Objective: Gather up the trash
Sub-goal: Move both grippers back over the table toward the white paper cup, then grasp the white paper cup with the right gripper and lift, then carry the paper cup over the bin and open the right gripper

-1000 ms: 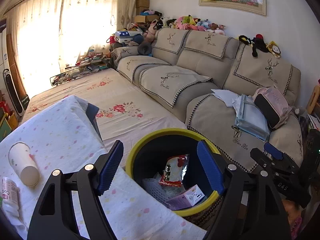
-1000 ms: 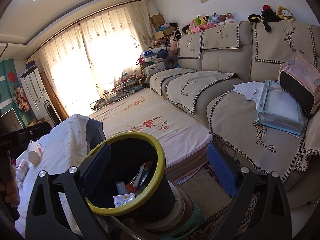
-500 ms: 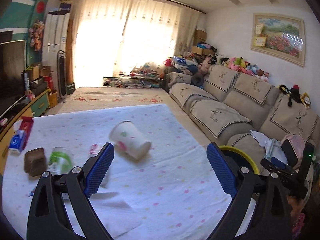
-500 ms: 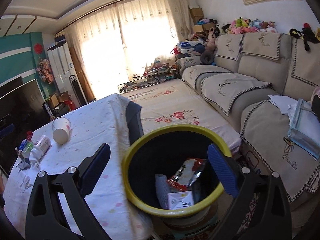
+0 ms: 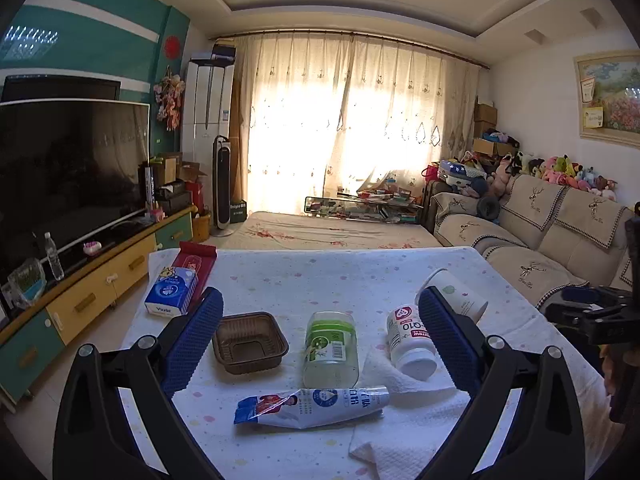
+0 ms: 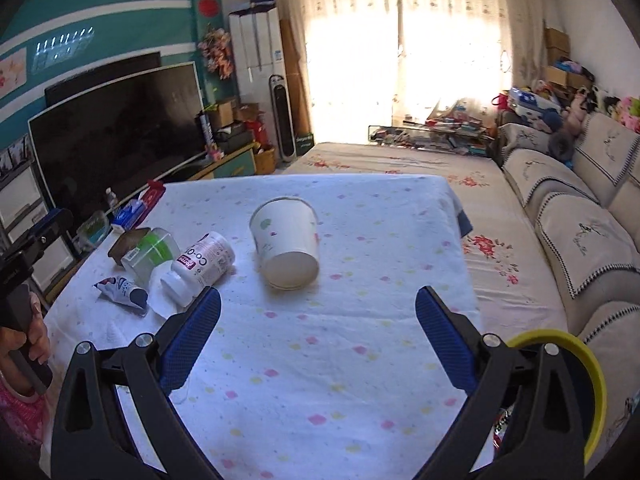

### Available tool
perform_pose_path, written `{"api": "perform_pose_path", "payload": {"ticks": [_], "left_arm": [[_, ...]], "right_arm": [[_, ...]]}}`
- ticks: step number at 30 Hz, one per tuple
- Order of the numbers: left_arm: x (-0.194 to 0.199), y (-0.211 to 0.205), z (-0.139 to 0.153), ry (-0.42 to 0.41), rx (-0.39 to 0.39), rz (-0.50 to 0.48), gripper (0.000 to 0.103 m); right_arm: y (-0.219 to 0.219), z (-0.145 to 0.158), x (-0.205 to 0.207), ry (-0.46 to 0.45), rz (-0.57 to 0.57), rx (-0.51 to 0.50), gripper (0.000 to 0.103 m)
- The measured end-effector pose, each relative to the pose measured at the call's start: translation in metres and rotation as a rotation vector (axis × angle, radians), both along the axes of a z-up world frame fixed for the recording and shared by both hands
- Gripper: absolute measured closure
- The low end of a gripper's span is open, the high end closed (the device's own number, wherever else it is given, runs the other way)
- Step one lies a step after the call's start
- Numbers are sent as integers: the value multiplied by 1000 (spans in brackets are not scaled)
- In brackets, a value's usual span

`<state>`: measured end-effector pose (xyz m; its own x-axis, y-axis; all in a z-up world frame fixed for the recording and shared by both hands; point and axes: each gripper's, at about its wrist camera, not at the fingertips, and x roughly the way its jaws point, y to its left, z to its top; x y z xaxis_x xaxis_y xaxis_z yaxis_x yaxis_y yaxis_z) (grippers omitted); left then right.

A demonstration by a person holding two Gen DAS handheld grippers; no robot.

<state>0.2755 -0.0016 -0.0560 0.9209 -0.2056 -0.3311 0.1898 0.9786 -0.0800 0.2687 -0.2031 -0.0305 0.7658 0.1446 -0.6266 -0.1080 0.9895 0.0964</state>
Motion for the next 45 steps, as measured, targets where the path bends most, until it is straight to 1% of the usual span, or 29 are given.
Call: {"api": "perform_pose_path", "payload": {"ticks": [2,3,5,9,13,17,18,19,20,21,22,23,29,34,40,45], "left_arm": [[2,8,0,0,-20,12,6],[3,5,-1,1,-24,14,6],[2,3,-2,2,-23,35,6],[2,3,-4,19,-45,31,6],[5,2,-7,35,-51,24,6],[4,0,-8,39,-47,22,6],[4,0,-8,39,-47,21,6],[5,0,-8,41,-47,21,6],[6,-1,-9,45,-47,20,6],[5,-1,-10,47,-47,18,6],[6,-2,-10,49,-46,17,6],[7,-2,-10,48,-44,16,6],[6,-3,-11,48,-37,18,6],[8,-2,-12,54,-39,23,6],[8,-2,-13,51,-31,27,6],[9,-3,-14,53,-26,32,6]], "right_arm": [[14,-7,22,31,54,-13,10],[18,-10,32,42,68,-27,10],[28,-18,53,68,70,-78,10],[37,-34,86,119,71,-123,10],[41,-48,110,165,55,-111,10],[44,-56,126,186,47,-100,11],[44,-57,129,191,45,-95,17],[45,-57,130,198,45,-90,20],[45,-58,131,208,49,-83,26],[45,-59,133,217,52,-76,29],[46,-59,134,225,56,-72,37],[46,-59,134,231,60,-70,41],[47,-53,119,208,60,-58,44],[41,-39,96,181,59,-23,44],[23,-20,54,126,43,23,44],[-5,-6,11,69,-13,40,44]]}}
